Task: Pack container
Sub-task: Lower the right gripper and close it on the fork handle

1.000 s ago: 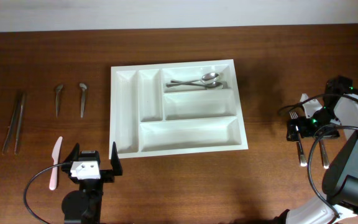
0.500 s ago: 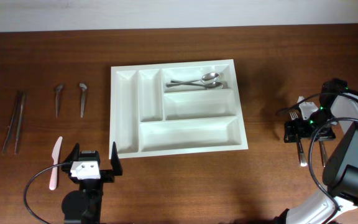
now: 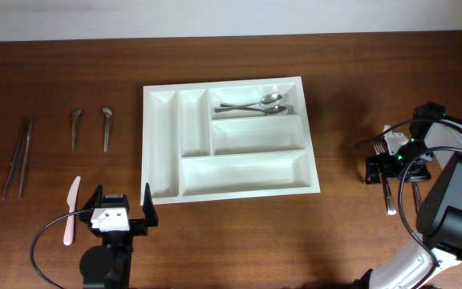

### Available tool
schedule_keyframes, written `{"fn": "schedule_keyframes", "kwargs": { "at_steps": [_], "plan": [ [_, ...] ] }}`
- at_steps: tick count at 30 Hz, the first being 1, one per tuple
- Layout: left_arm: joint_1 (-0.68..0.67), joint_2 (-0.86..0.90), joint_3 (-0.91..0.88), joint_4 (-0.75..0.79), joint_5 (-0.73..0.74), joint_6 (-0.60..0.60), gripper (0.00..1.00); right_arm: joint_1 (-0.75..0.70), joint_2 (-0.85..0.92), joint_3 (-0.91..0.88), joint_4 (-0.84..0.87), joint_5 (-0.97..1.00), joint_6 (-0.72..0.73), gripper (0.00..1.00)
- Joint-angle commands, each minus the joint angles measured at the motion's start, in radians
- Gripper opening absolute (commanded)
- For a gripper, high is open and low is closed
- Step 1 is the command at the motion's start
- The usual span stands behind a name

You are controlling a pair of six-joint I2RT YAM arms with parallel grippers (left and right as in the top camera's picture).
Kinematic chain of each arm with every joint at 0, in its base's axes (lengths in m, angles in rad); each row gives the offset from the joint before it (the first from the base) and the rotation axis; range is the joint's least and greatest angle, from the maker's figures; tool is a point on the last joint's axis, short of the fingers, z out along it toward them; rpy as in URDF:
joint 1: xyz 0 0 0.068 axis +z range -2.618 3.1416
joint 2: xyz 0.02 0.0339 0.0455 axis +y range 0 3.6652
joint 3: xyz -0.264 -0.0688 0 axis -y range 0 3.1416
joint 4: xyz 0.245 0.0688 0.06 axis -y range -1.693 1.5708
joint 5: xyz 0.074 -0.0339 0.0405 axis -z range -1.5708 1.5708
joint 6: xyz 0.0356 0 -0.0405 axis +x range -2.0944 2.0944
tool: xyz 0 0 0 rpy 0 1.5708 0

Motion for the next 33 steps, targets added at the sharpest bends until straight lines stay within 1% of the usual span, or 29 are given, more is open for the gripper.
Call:
{"fn": "schedule_keyframes", "kwargs": {
  "at_steps": [1, 3, 6, 8, 9, 11, 14, 17, 19, 22, 24, 29, 33],
  "plan": [
    [0.005, -0.006, -0.003, -0.001, 0.003, 0.015, 0.99, 0.006, 0.025, -0.005, 0.003, -0.021, 0.008, 0.96],
    [0.005, -0.006, -0.003, 0.000, 0.003, 0.015, 0.99, 0.006, 0.025, -0.005, 0.003, -0.021, 0.008, 0.91],
    [0.005, -0.006, -0.003, 0.000, 0.003, 0.015, 0.99, 0.006, 0.025, -0.005, 0.003, -0.020, 0.008, 0.70],
    [0.005, -0.006, -0.003, 0.000, 0.003, 0.015, 0.99, 0.006, 0.025, -0.005, 0.003, -0.020, 0.008, 0.64],
    [0.005, -0.006, -0.003, 0.000, 0.003, 0.015, 0.99, 0.006, 0.025, -0.005, 0.003, -0.018, 0.008, 0.64],
    [0.005, -0.006, -0.003, 0.000, 0.003, 0.015, 0.99, 0.006, 0.025, -0.005, 0.003, -0.010, 0.008, 0.58],
    [0.005, -0.006, -0.003, -0.001, 0.003, 0.015, 0.99, 0.006, 0.025, -0.005, 0.003, 0.011, 0.008, 0.38],
    [0.005, -0.006, -0.003, 0.000, 0.003, 0.015, 0.99, 0.006, 0.025, -0.005, 0.004, 0.025, 0.008, 0.26],
    [0.005, -0.006, -0.003, 0.000, 0.003, 0.015, 0.99, 0.006, 0.025, -0.005, 0.003, 0.025, 0.008, 0.23],
    [0.005, -0.006, -0.003, 0.000, 0.003, 0.015, 0.99, 0.006, 0.025, -0.005, 0.003, 0.025, 0.009, 0.13],
    [0.005, -0.006, -0.003, 0.000, 0.003, 0.015, 0.99, 0.006, 0.025, -0.005, 0.003, 0.025, 0.009, 0.08],
    [0.005, -0.006, -0.003, 0.000, 0.003, 0.015, 0.99, 0.007, 0.025, -0.005, -0.008, 0.024, 0.011, 0.07],
    [0.005, -0.006, -0.003, -0.001, 0.003, 0.015, 0.99, 0.007, 0.025, -0.003, -0.011, 0.024, 0.086, 0.07]
  ]
}}
